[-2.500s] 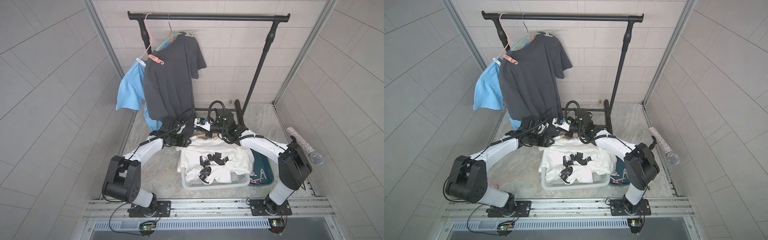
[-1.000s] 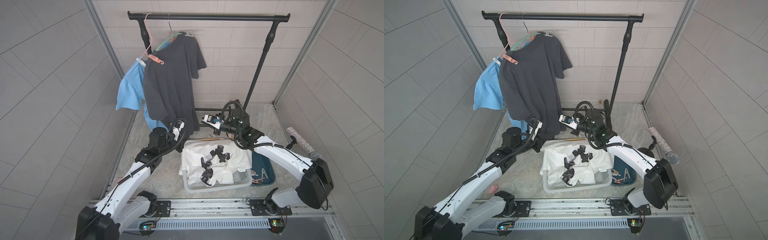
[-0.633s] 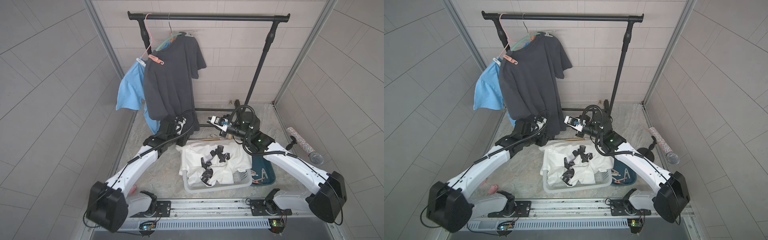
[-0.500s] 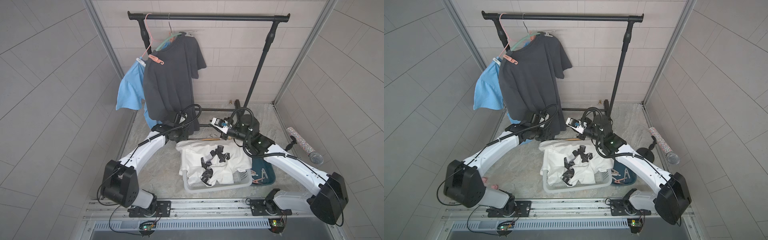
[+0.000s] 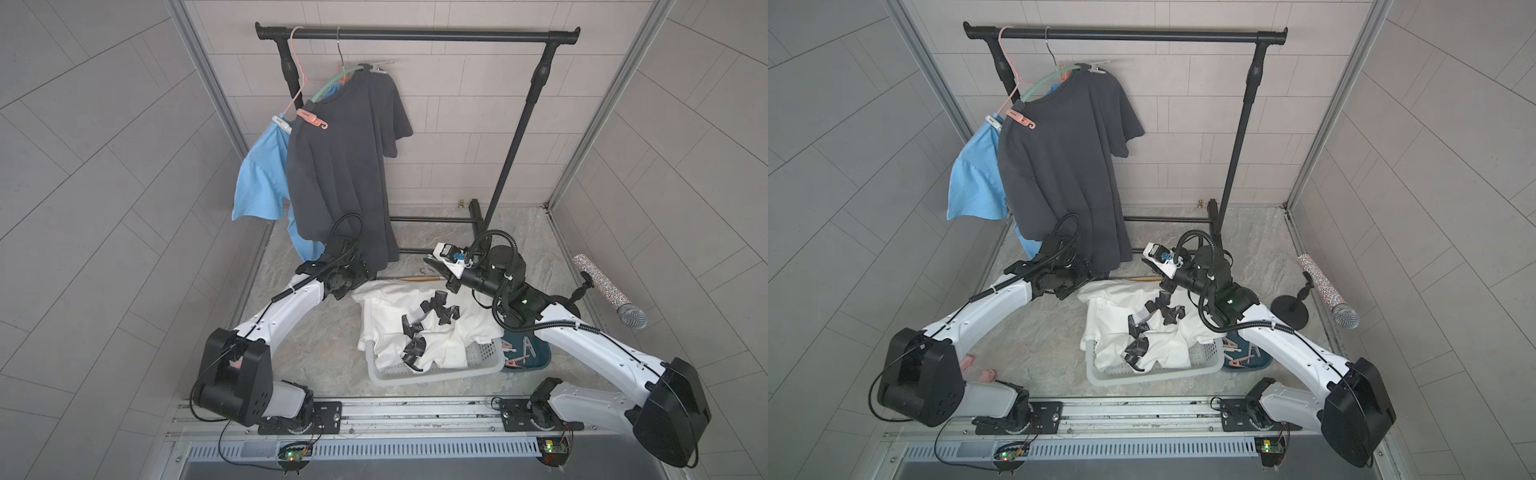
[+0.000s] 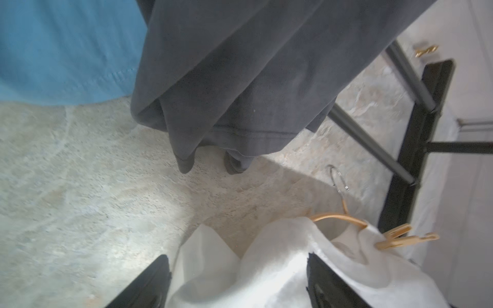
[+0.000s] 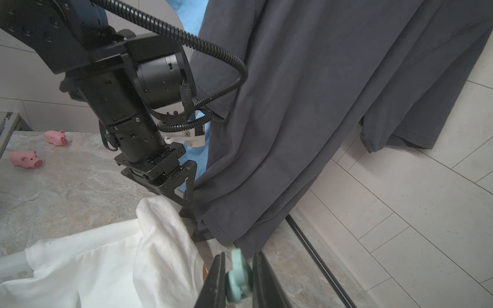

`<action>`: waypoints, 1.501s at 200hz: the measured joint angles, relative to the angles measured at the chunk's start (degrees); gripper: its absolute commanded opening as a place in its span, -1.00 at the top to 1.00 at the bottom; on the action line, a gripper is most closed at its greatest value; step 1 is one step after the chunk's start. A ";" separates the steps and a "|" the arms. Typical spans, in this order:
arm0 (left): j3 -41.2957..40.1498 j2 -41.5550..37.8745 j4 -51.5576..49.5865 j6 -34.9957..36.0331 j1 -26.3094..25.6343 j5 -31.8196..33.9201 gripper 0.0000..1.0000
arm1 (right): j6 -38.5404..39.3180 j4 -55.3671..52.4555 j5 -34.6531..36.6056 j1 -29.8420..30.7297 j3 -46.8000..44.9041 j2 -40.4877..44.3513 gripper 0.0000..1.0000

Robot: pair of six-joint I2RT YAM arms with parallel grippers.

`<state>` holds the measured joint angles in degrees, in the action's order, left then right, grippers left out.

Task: Use clothespins to secure the t-shirt on both sides of the hanger
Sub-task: Pick up the hanger from the basket.

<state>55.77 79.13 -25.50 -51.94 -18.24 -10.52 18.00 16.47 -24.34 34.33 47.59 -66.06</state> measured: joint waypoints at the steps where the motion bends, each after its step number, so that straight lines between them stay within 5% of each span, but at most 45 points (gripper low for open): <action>1: -0.09 -0.09 0.11 -0.31 0.00 0.00 -0.70 | -0.07 0.04 0.00 0.04 -0.04 0.02 1.00; 54: -6.64 -1.81 6.67 -18.86 0.00 -0.20 -0.70 | -0.98 0.22 0.28 2.25 -0.33 0.17 1.00; 147: -10.25 1.44 13.64 -29.33 -0.79 -2.84 -0.45 | -1.36 0.48 0.87 4.04 -0.33 0.17 1.00; 228: -10.49 2.78 17.75 -30.05 -1.66 -3.58 0.62 | -1.38 0.79 1.53 4.68 -0.85 0.26 1.00; 300: -10.51 -0.87 23.45 -27.04 -1.66 -1.57 1.00 | -1.01 0.42 2.25 4.94 -1.60 2.19 1.00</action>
<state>45.25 78.26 -2.04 -78.98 -19.90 -12.10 16.99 16.88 -22.09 39.27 46.00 -63.88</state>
